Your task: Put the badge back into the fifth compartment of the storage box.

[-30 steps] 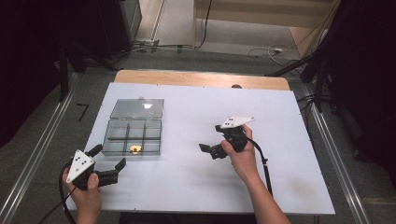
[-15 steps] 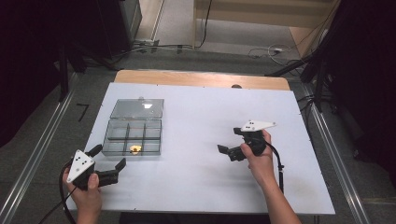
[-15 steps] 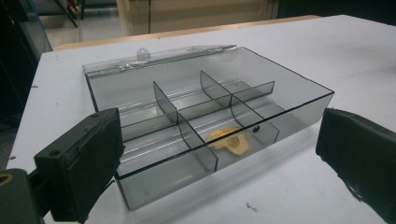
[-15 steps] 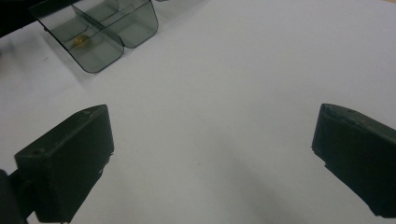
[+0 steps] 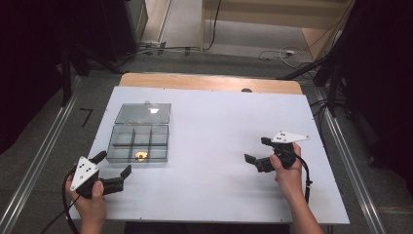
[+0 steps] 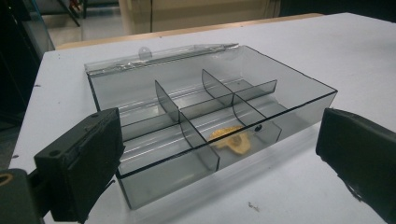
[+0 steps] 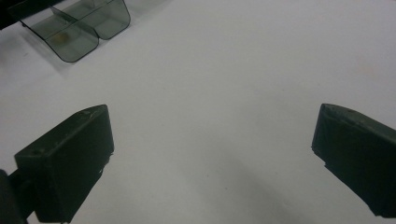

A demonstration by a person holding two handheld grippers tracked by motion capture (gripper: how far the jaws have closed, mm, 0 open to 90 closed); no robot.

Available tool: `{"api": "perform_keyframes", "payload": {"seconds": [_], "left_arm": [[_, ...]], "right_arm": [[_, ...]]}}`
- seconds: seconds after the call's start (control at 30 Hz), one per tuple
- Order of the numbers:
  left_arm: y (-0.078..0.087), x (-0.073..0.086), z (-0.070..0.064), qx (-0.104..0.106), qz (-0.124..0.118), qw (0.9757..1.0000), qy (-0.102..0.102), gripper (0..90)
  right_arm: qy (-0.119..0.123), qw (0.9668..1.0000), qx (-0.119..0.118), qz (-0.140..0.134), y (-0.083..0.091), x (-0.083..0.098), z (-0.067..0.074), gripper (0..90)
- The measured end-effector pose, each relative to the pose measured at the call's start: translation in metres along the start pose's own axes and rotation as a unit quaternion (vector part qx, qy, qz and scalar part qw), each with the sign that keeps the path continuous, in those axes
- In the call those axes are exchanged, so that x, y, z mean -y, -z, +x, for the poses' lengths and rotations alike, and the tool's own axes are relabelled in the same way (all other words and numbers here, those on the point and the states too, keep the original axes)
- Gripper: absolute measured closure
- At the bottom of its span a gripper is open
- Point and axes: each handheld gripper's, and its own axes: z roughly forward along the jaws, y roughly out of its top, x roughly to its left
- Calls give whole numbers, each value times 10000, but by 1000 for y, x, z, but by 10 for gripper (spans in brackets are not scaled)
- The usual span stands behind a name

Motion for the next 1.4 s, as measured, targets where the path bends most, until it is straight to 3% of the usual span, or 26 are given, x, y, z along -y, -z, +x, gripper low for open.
{"api": "perform_keyframes", "payload": {"seconds": [0.4, 0.87, 1.4], "left_arm": [[0, 0, 0, -15, 15, 10000, -11, 11], [0, 0, 0, -18, 15, 10000, -3, 11], [1, 0, 0, -17, 7, 10000, 13, 11]], "right_arm": [[-208, 9994, 244, -99, 29, 24, -22, 0], [-345, 9983, 471, -37, 53, 54, -37, 0], [-678, 9945, 705, -383, 85, 80, -61, 0]]}}
